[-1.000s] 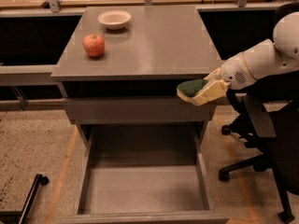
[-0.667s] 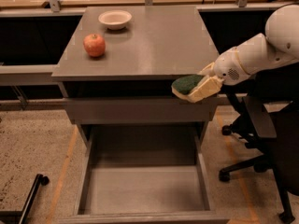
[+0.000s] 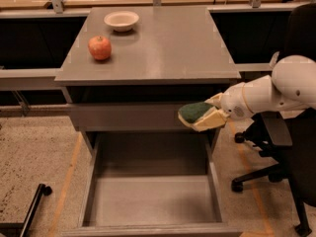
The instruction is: Place sponge into middle drawer
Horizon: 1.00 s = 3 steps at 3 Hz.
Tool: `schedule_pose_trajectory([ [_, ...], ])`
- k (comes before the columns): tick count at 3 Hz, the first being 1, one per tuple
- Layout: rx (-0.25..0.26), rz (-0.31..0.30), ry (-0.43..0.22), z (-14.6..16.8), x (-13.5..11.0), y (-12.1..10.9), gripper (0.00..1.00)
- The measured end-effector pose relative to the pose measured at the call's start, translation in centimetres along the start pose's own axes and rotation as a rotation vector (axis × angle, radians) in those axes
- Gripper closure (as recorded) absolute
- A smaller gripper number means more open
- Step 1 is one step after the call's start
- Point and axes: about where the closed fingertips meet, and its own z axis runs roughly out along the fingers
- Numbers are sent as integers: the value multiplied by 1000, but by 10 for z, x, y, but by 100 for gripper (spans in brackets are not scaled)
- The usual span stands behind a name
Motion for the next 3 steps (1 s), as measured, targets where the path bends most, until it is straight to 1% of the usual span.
schedule_pose_trajectory([
  [1,75,40,85,56,59,11,100],
  [2,106,36,64,58,55,4,100],
  [3,20,40,47,71,58,14,100],
])
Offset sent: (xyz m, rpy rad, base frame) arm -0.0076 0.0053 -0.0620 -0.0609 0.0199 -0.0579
